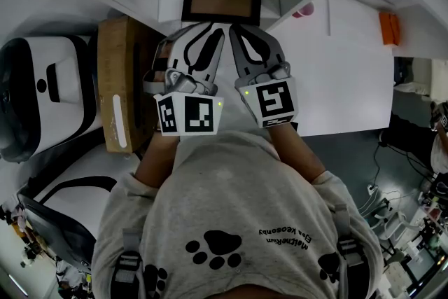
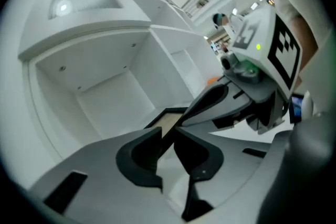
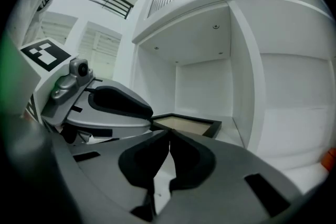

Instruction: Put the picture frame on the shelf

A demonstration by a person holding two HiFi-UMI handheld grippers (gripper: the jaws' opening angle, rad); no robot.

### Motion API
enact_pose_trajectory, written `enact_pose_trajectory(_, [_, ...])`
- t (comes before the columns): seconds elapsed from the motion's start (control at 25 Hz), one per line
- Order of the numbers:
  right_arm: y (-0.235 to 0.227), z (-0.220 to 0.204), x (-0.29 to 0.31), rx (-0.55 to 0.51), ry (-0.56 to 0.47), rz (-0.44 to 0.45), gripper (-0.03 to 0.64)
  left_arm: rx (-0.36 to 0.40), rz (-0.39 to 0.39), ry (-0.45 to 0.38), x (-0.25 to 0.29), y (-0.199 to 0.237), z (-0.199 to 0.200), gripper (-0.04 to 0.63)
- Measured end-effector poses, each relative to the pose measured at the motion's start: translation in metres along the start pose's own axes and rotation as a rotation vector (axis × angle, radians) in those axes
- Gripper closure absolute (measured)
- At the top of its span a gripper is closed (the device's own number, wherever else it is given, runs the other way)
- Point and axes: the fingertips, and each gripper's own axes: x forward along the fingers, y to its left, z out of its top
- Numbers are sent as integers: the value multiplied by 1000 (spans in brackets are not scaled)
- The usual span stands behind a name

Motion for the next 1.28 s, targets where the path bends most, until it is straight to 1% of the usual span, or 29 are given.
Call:
enact_pose_trajectory(0.04, [0, 0, 0, 0, 0, -1, 583, -77, -3, -9, 0, 0, -2, 532])
enact_pose_trajectory(0.08, [0, 0, 1, -1, 1, -1, 583, -136, -9, -8, 1, -1, -5, 549])
enact_pose_trajectory(0.24, [-2, -3, 4, -9, 7, -7, 583, -312, -66, 10, 14, -8, -18, 571])
enact_pose_trajectory(0.28, [-3, -3, 5, -11, 8, -10, 583, -342, -69, 8, 17, -8, -19, 572])
enact_pose_trajectory(0.32, [-4, -3, 7, -14, 9, -13, 583, -350, -63, 8, 19, -6, -20, 574])
enact_pose_trajectory(0.44, [-9, -4, 9, -16, 9, -26, 583, -329, -46, 3, 25, -3, -18, 575])
enact_pose_trajectory(0.64, [-16, -3, 15, -11, 8, -43, 583, -337, -36, -5, 32, 1, -16, 575])
enact_pose_trajectory(0.88, [-14, -3, 18, -10, 0, -50, 583, -380, -9, -16, 34, 12, -21, 575])
enact_pose_trajectory(1.0, [-15, -3, 18, -9, 2, -50, 583, -393, -11, -22, 34, 14, -21, 575])
enact_pose_trajectory(1.16, [-18, 7, 11, -5, -19, -60, 583, -385, -9, -37, 29, 12, -10, 575])
enact_pose_trajectory(1.28, [-15, 22, -1, -20, -47, -71, 583, -381, 4, -56, 14, 13, 3, 575])
